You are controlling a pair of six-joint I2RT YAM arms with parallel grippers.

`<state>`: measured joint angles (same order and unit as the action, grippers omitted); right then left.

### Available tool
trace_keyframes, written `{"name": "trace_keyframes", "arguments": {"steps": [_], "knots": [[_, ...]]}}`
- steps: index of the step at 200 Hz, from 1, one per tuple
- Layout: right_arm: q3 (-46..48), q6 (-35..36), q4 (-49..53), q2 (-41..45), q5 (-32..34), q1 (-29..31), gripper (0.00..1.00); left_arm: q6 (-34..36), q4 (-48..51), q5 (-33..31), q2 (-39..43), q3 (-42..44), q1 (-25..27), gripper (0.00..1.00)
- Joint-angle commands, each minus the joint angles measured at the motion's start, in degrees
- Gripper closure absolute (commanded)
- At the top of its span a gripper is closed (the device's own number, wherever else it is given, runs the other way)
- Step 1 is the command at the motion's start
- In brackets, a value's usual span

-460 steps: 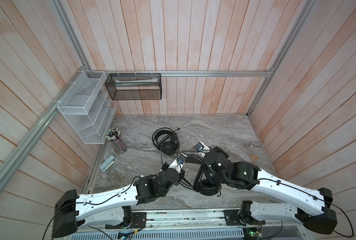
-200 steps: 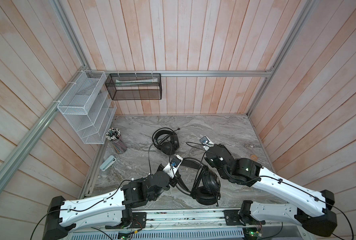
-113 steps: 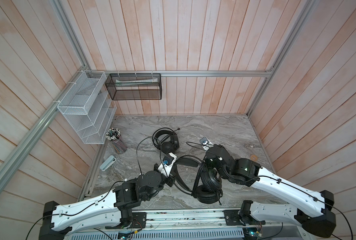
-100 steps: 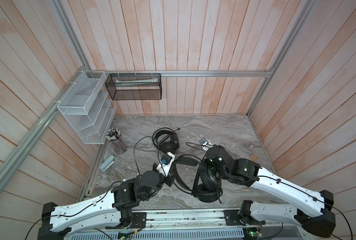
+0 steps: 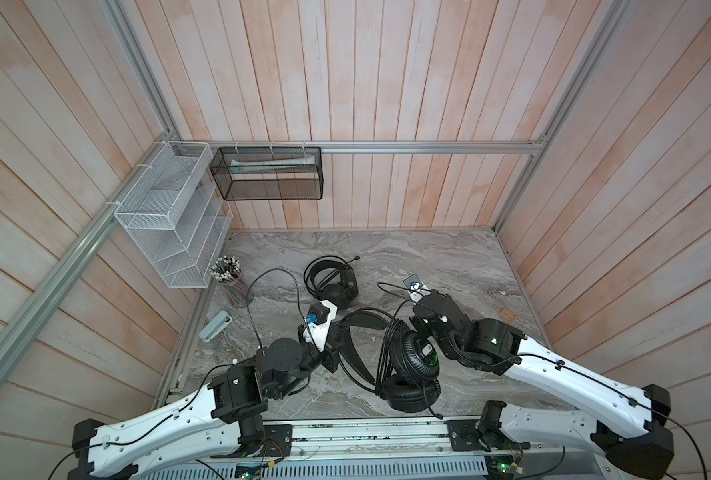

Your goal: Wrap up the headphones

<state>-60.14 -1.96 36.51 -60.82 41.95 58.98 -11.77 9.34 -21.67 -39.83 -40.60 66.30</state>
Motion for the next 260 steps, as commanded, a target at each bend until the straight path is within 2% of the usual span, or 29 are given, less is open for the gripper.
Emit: {"name": "trace_keyframes", "arguments": {"steps": [1,37,102,123,149,177,208,220,260], "knots": [[1.41,-2.02,0.83,1.51,0.86,-0.37,0.61,-4.37,-5.83,3.01,1.07,-3.58,-0.71,1.00],[2.79,-3.91,0.76,3.35,0.84,-0.37,0.51,-4.49,-5.15,3.43,0.96,-4.56,-1.00,1.00],[5.34,-8.20,-0.60,12.28,-1.79,-2.27,0.30,-3.45,-1.42,3.03,2.65,-6.54,-2.57,1.00],[7.69,-9.96,-1.51,13.55,-5.29,-2.40,0.28,-3.44,-0.58,3.21,2.79,-7.37,-2.76,1.00],[10.31,-12.72,-3.18,16.05,-6.38,-2.45,0.26,-3.13,0.76,3.56,2.74,-8.54,-3.02,1.00],[13.00,-11.40,-8.82,25.26,-11.31,-2.38,0.24,-2.49,4.12,3.37,2.71,-10.12,-3.59,1.00],[18.11,-9.79,-17.12,37.18,-23.93,-2.38,0.23,-3.29,7.69,4.46,2.32,-11.31,-4.91,1.00],[19.50,-9.54,-19.05,40.36,-26.37,-2.42,0.23,-3.85,9.03,5.16,1.89,-11.71,-5.50,1.00],[18.32,-7.91,-21.57,41.22,-31.64,-2.34,0.22,-5.48,12.92,8.04,-0.13,-13.16,-7.88,1.00]]}}
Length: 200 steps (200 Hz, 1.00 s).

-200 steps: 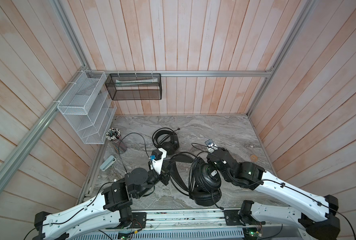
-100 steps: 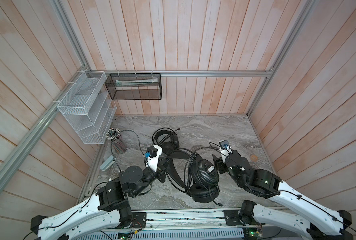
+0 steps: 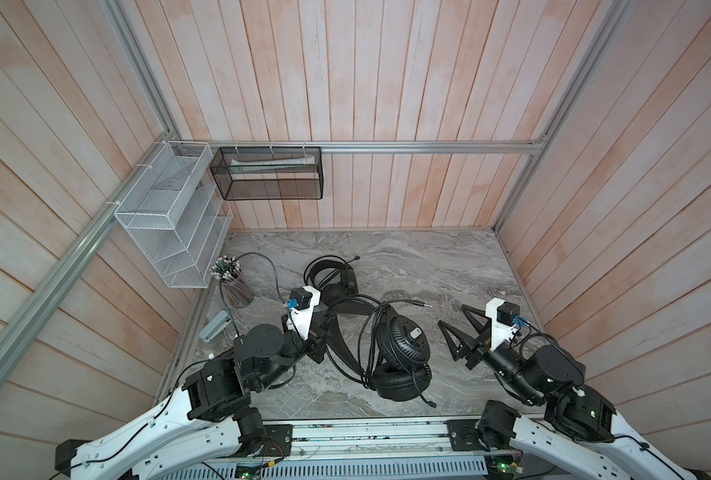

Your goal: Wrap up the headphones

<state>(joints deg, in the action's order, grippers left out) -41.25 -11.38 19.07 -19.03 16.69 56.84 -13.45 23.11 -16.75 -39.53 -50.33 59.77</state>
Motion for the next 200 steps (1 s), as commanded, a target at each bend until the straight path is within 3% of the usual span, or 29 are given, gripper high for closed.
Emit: {"name": "trace_keyframes", "arguments": {"steps": [1,99,200], "knots": [[-0.61,1.52,-4.22,-0.66,-6.43,-0.22,0.22,-3.78,-0.77,3.26,-0.49,-3.49,-1.42,1.00],[-4.81,-0.11,-13.52,-9.01,-17.79,-0.22,0.23,-6.02,0.79,7.60,-3.36,-3.90,-4.48,1.00],[-2.80,-5.79,-23.74,-15.13,-20.27,-0.24,0.24,-6.08,0.02,8.67,-4.33,-3.81,-4.57,1.00]]}}
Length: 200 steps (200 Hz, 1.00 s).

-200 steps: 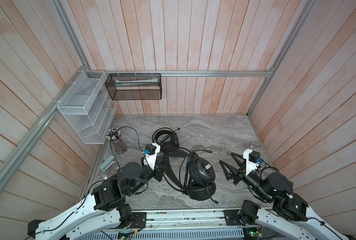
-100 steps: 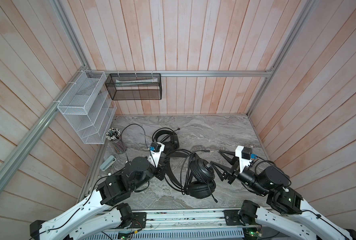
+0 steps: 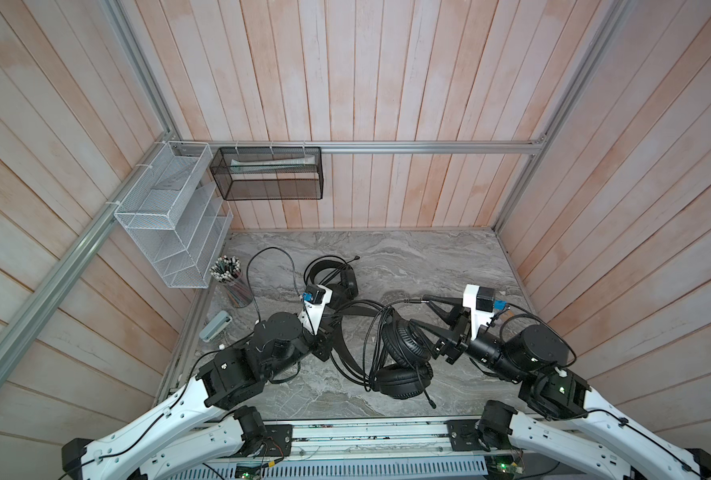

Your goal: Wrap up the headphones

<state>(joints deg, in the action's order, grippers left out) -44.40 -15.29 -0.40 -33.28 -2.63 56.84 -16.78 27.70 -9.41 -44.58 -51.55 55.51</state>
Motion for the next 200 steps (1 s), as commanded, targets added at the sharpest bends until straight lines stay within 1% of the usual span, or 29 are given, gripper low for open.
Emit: {"name": "trace_keyframes", "arguments": {"steps": [1,26,58,152,200], "knots": [[0.36,-1.91,-4.30,-0.98,-0.92,-0.28,0.24,-2.79,-4.58,1.32,0.76,-2.59,-0.31,1.00],[0.71,-2.40,-5.70,-1.92,-1.17,-0.24,0.26,-2.78,-4.74,1.32,0.98,-2.46,-0.31,1.00],[0.79,-2.79,-7.29,-2.76,-1.50,-0.25,0.33,-2.85,-4.83,1.32,1.00,-2.29,-0.31,1.00],[1.05,-3.80,-11.79,-6.43,-0.13,-0.28,0.43,-3.16,-5.29,1.76,1.11,-1.80,-0.31,1.00],[1.07,-4.11,-13.54,-7.76,-0.27,-0.24,0.51,-3.25,-5.45,1.76,1.24,-1.45,-0.31,1.00]]}}
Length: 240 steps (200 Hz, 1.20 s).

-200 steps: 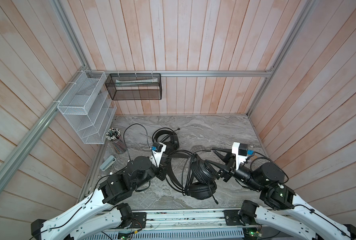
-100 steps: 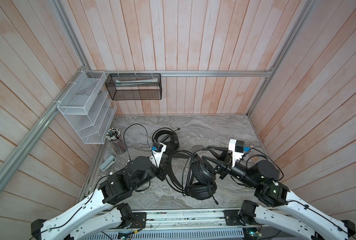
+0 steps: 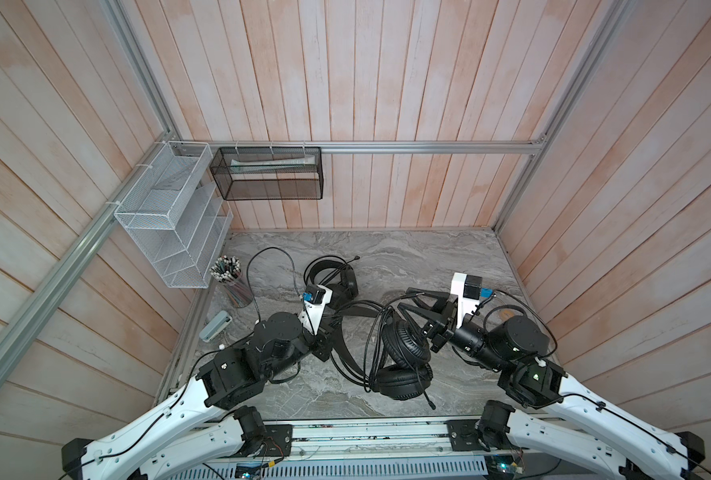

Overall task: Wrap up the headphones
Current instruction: 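Move the open right gripper toward the cable beside the held headphones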

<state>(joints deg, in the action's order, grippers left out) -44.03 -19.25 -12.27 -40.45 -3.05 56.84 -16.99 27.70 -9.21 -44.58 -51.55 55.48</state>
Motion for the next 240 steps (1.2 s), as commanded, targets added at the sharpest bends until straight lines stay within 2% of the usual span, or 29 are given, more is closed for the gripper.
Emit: {"name": "trace_keyframes", "arguments": {"steps": [1,50,118,162,186,217,240], "knots": [[0.74,-0.12,-1.69,-0.64,0.15,-0.28,0.51,-2.99,-5.46,1.57,1.15,-1.45,-0.29,1.00],[0.93,-0.01,-3.22,-1.38,1.19,-0.30,0.56,-3.10,-5.73,1.74,1.09,-1.14,-0.29,1.00],[0.00,-0.19,-4.57,-5.47,1.29,-0.24,0.45,-3.40,-6.26,2.18,1.05,-0.68,-0.29,1.00],[-1.16,0.02,-5.18,-8.61,-2.75,-0.20,0.43,-3.65,-6.23,2.27,1.16,-0.48,-0.29,1.00],[-2.50,1.52,-2.47,-9.44,-3.54,-0.24,0.43,-3.63,-5.97,2.28,1.33,-0.46,-0.29,1.00],[-6.43,3.86,5.99,-9.98,-1.60,-0.24,0.43,-3.43,-5.56,2.10,1.29,-0.39,-0.29,1.00],[-11.17,6.92,13.81,-10.33,-4.36,-0.30,0.39,-3.32,-5.16,1.92,0.94,-0.47,-0.29,1.00]]}}
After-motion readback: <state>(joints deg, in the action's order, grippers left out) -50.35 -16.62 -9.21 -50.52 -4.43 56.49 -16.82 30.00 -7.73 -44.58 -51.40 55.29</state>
